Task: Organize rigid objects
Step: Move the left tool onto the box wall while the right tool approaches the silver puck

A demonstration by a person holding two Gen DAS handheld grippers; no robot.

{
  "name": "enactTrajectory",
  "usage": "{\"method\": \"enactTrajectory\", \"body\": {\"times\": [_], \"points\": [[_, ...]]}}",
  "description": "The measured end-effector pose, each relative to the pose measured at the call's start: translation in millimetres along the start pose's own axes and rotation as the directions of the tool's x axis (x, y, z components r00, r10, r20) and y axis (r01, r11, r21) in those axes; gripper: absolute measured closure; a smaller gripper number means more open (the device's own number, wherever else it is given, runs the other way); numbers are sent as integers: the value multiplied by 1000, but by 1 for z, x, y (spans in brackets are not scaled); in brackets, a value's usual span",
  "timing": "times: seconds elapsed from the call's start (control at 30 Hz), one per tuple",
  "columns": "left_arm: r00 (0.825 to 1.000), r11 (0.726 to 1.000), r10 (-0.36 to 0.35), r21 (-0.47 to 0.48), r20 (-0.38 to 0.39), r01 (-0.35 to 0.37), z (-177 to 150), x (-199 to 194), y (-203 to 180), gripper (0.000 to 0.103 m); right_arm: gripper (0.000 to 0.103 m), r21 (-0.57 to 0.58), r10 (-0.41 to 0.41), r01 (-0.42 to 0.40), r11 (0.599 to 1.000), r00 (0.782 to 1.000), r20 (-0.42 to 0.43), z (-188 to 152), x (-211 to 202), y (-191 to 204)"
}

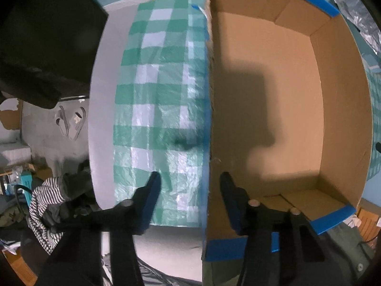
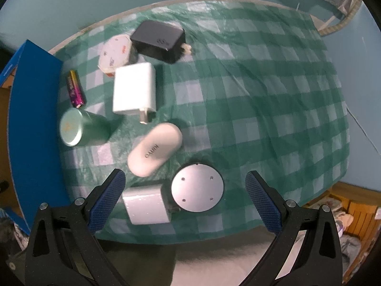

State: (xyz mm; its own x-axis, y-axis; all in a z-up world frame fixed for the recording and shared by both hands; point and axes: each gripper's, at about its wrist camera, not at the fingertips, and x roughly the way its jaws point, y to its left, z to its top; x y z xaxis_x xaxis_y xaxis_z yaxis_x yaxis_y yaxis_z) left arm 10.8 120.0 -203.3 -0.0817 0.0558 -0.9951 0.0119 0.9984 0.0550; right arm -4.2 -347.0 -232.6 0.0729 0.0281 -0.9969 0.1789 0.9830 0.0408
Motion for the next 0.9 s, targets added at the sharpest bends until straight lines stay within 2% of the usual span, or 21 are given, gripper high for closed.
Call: {"method": "enactTrajectory", "body": {"times": [0.13, 0.3, 0.43, 0.9], "points": [[999, 999, 15, 38, -45, -13, -2, 10, -5, 76, 10, 27, 6, -5, 1000, 1000, -29, -3, 14, -8], [998, 998, 4, 66, -58, 0, -7, 11, -9, 88, 15, 60, 23, -20, 998, 999, -49, -3, 27, -17], [998, 998, 0, 62, -63, 4, -9, 9, -13, 91, 19, 55, 21, -18, 998, 998, -61, -1, 36, -20], [996, 1000, -16, 21, -83, 18, -21, 16, -16, 91, 27, 30, 7, -4, 1000, 995, -99, -16, 67, -26]]}}
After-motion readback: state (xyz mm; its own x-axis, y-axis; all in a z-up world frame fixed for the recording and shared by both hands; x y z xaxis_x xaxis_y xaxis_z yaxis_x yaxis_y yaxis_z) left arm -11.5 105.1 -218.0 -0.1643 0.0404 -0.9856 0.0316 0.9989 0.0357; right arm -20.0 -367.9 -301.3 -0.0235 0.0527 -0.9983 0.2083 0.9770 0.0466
